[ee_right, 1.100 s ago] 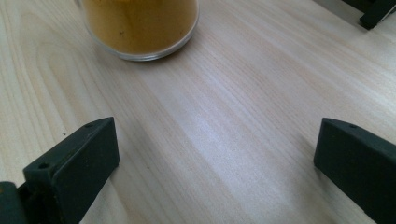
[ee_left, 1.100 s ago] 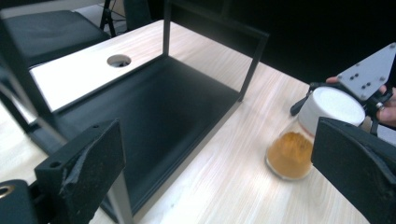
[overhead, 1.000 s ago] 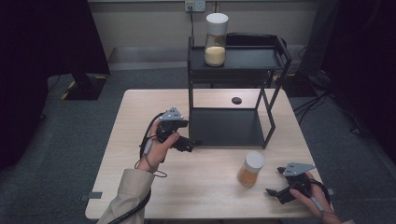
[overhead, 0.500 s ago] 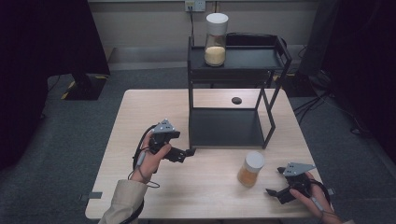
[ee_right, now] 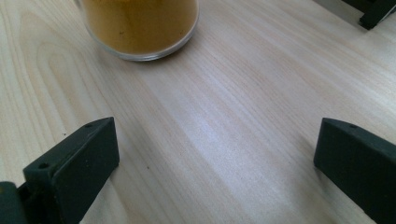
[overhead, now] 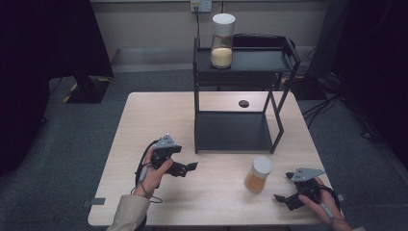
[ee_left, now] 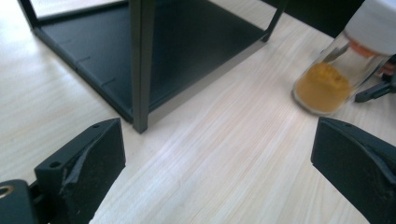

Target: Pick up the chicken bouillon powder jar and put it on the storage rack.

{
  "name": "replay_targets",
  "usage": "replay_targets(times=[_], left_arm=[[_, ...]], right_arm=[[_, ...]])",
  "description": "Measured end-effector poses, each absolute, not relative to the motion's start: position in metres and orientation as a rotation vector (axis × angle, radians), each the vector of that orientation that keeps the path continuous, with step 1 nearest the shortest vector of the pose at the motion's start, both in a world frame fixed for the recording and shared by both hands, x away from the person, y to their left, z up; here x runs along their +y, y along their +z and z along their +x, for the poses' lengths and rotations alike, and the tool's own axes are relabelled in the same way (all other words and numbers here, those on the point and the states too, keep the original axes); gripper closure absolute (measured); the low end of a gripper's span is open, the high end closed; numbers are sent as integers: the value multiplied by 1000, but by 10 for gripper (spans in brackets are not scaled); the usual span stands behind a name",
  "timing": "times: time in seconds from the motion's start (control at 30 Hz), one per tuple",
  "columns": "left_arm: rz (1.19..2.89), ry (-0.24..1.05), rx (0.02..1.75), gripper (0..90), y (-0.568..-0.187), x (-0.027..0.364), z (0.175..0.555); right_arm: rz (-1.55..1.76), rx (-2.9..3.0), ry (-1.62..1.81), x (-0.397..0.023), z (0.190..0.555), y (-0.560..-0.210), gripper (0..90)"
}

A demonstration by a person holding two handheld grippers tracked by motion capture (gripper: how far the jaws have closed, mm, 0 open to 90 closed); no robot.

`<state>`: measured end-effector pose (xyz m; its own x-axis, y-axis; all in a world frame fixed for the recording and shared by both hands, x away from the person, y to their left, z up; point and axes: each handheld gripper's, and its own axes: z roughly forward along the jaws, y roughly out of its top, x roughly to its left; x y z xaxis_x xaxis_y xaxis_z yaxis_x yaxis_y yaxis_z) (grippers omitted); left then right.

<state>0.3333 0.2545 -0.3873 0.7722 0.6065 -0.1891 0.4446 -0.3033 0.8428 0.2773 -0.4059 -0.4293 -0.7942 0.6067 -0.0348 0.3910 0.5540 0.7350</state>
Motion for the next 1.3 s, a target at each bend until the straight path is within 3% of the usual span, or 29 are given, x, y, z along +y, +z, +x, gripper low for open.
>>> replay_targets(times=[0.83,1.3], left_arm=[[2059,187,884,25,-430,258,318],[2228,353,740,0,-428,241,306]], right_arm=[[827,2507,1082,-406,277,-429,0],[827,2508,1080,-406,277,-429,0]])
